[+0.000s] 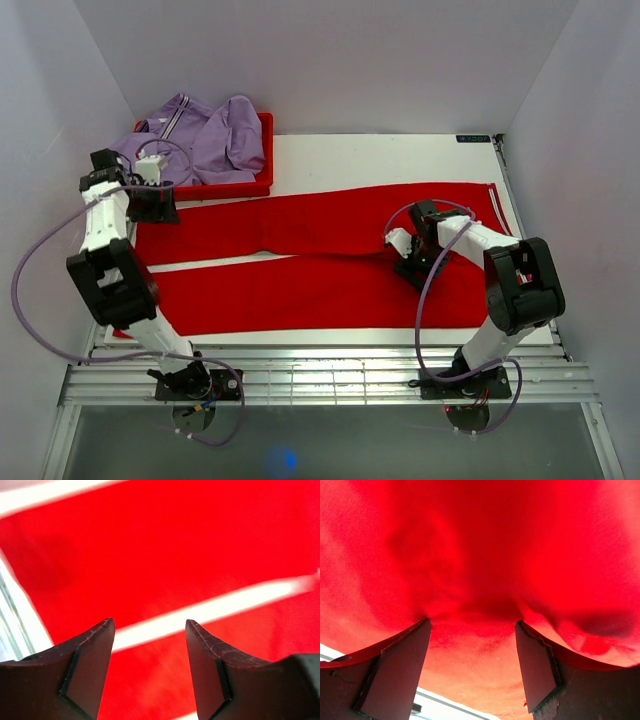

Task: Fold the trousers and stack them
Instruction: Flatten the trousers out, then fold the trousers

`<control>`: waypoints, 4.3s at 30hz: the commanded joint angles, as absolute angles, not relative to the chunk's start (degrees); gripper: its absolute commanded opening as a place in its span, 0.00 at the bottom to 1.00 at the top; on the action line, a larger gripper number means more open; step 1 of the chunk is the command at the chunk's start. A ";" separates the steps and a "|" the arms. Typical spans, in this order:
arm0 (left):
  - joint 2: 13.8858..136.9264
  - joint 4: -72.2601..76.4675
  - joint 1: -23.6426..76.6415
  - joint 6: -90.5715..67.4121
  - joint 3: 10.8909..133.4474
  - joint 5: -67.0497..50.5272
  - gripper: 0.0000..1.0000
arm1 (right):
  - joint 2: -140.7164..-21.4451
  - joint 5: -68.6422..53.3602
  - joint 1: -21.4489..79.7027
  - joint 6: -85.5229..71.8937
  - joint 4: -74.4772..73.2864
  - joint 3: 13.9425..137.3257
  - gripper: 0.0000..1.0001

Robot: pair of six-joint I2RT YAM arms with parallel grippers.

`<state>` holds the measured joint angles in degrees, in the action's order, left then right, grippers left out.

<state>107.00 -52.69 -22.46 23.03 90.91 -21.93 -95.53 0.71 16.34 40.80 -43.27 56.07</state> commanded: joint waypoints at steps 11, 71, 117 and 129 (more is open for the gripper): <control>84.72 -59.42 -25.04 42.54 54.59 -25.32 0.66 | -87.45 -18.72 18.47 35.16 -53.70 60.20 0.77; 117.60 -42.36 -24.43 20.91 84.48 -25.85 0.47 | -125.43 -6.15 -7.29 43.67 -41.57 97.33 0.44; 131.04 -62.93 -37.88 44.73 123.39 -46.50 0.88 | -137.29 -10.99 -14.15 83.23 -60.64 110.92 0.38; 137.81 -60.65 -36.74 59.49 120.25 -43.33 0.84 | -134.56 -11.43 -13.27 84.38 -60.29 108.99 0.08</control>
<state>138.12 -61.80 -36.05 52.82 123.00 -43.38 -132.92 -15.79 -13.47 71.90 -59.11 111.61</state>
